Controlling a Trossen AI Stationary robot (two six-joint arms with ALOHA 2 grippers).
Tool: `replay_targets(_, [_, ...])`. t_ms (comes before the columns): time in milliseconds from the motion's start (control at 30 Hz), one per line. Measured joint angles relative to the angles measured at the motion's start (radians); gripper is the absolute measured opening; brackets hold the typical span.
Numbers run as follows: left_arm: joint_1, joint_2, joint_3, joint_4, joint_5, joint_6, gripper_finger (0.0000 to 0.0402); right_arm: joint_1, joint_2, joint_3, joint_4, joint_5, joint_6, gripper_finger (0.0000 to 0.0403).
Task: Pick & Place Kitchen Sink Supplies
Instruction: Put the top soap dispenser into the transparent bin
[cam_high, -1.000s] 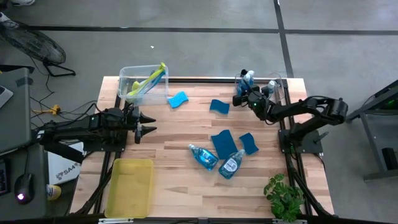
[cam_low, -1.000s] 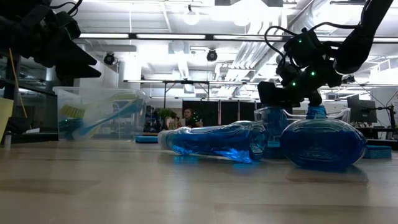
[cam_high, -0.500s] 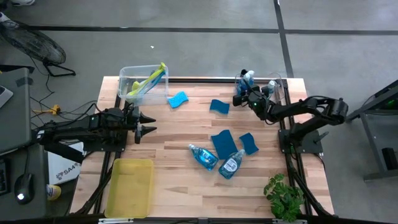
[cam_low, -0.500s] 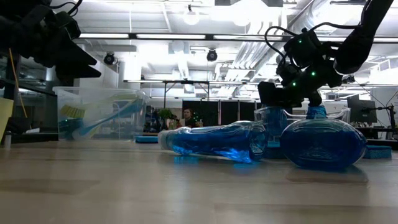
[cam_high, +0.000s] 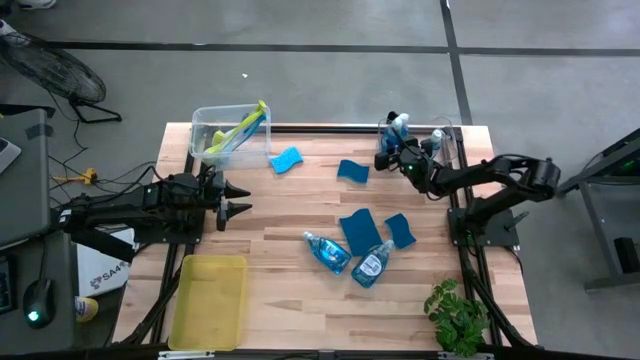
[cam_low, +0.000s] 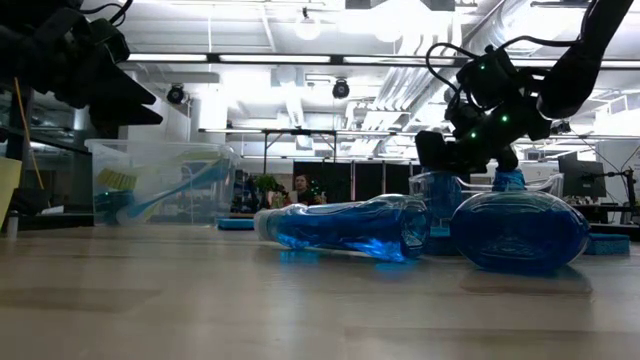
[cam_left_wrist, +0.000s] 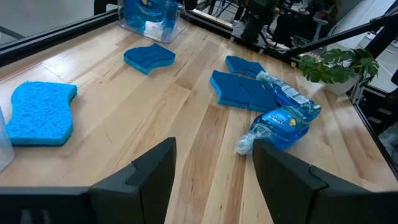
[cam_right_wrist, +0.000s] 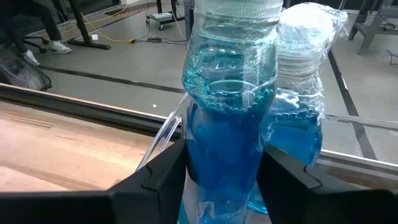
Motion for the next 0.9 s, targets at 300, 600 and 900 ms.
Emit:
replay_targets(300, [0.000, 0.000, 0.000, 0.000, 0.000, 0.000, 0.0209, 0.002, -0.053, -0.002, -0.026, -0.024, -0.037, 0.0179])
replay_targets(600, [0.000, 0.000, 0.000, -0.005, 0.000, 0.000, 0.0209, 0.002, -0.068, -0.002, -0.067, -0.037, -0.025, 0.0179])
replay_targets(900, [0.000, 0.000, 0.000, -0.014, 0.000, 0.000, 0.0209, 0.002, -0.069, -0.002, -0.066, 0.003, -0.001, 0.0179])
